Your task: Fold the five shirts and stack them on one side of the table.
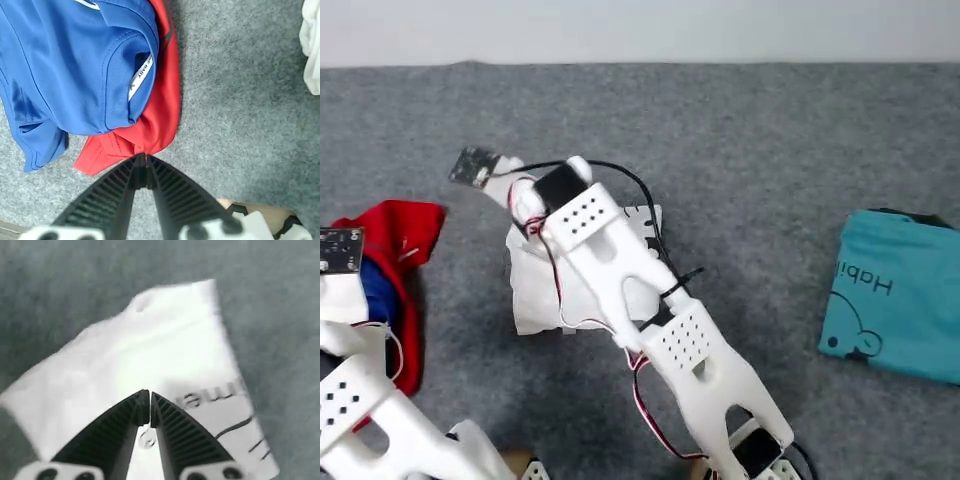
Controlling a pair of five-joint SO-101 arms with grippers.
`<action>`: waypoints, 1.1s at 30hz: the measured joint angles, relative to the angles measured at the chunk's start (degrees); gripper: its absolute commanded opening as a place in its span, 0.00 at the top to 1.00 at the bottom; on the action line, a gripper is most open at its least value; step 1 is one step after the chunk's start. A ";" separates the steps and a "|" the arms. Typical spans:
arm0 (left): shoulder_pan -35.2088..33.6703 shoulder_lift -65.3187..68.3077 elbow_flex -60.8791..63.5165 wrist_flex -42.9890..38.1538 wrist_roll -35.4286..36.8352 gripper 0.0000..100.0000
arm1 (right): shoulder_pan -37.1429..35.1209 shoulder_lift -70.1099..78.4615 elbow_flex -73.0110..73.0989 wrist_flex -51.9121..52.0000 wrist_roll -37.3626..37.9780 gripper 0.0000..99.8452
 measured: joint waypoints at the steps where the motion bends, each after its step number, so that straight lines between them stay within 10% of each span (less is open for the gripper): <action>1: 0.00 0.00 0.00 0.00 0.00 1.00 | 0.00 0.62 0.00 -1.93 0.00 0.99; 15: 0.00 0.00 0.00 0.00 0.00 1.00 | 0.79 10.64 -1.05 -24.97 0.00 0.99; 33: 0.00 0.00 0.00 0.00 0.00 1.00 | 2.81 5.27 -19.08 5.71 -2.55 0.99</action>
